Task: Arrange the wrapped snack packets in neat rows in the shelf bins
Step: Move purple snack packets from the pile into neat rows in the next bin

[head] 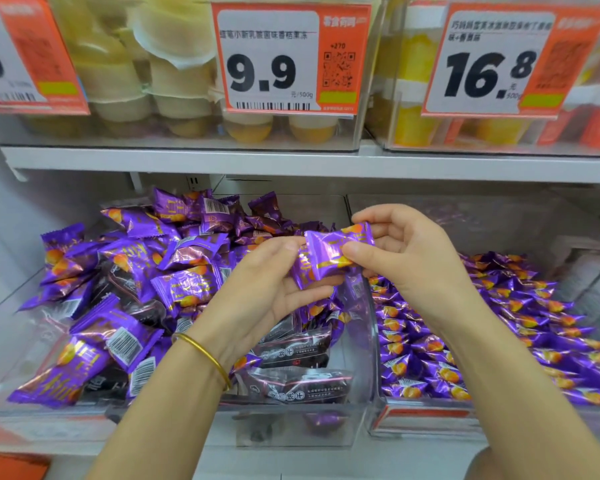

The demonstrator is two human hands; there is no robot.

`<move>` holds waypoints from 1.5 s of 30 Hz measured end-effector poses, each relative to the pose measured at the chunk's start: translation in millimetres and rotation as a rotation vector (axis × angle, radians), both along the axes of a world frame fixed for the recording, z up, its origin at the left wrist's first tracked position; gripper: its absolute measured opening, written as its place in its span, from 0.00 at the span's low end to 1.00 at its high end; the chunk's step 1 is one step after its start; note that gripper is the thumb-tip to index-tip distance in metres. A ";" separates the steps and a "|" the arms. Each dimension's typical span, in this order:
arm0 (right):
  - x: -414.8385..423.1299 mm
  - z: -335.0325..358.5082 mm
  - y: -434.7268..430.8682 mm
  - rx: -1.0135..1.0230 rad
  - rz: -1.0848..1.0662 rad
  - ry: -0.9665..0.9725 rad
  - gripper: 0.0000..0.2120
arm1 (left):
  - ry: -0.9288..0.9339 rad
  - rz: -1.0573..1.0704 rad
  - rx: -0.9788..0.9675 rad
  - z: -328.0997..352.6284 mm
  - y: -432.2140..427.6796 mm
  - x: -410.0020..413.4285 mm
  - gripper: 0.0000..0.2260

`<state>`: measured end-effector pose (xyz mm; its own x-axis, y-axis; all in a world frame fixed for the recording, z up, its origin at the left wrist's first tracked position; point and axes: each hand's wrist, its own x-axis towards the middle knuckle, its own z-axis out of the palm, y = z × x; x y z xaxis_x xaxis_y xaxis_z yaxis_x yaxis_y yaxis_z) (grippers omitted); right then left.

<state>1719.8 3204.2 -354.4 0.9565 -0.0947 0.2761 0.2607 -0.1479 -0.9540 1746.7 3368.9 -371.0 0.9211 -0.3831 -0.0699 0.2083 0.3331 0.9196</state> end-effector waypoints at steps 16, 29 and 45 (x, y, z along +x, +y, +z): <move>9.8 1.2 -1.4 -0.255 0.176 -0.015 0.23 | -0.334 0.028 0.169 -1.8 1.9 6.2 0.17; 12.0 -2.8 -11.3 0.057 -0.019 -0.037 0.13 | -0.608 0.211 0.647 -8.0 -1.4 24.3 0.17; 11.2 -8.6 -25.6 0.319 -0.039 0.154 0.04 | -0.752 -0.007 1.613 -26.7 -5.5 25.1 0.19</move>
<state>1731.0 3178.7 -363.0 0.9785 -0.1902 0.0799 0.1106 0.1566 -0.9815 1771.8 3363.3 -397.8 0.9274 -0.3706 0.0507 -0.3732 -0.9080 0.1906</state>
